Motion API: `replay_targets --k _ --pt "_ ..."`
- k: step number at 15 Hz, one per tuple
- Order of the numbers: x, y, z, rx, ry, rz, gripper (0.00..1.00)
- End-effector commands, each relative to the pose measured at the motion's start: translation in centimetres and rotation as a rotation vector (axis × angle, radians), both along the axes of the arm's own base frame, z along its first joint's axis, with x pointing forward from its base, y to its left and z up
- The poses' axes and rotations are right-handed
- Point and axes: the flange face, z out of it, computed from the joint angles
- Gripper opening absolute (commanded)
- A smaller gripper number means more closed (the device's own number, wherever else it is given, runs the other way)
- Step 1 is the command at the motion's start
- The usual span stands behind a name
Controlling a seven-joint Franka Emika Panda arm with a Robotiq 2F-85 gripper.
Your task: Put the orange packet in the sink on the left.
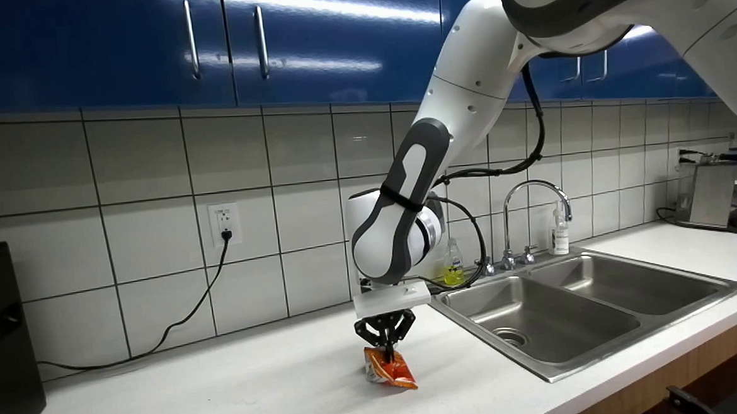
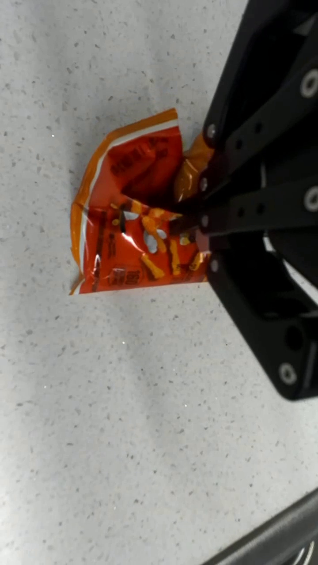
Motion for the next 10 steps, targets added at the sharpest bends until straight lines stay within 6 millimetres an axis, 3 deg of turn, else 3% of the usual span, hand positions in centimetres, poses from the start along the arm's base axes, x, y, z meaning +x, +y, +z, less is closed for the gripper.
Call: replay_targets --k 1,6,10 --pt "0.3 0.0 -0.1 -0.007 0.014 -0.033 0.0" --pt "0.3 -0.5 0.4 -0.015 0.019 -0.042 0.0" --pt "0.2 -1.4 2.8 -0.038 0.018 -0.047 0.0"
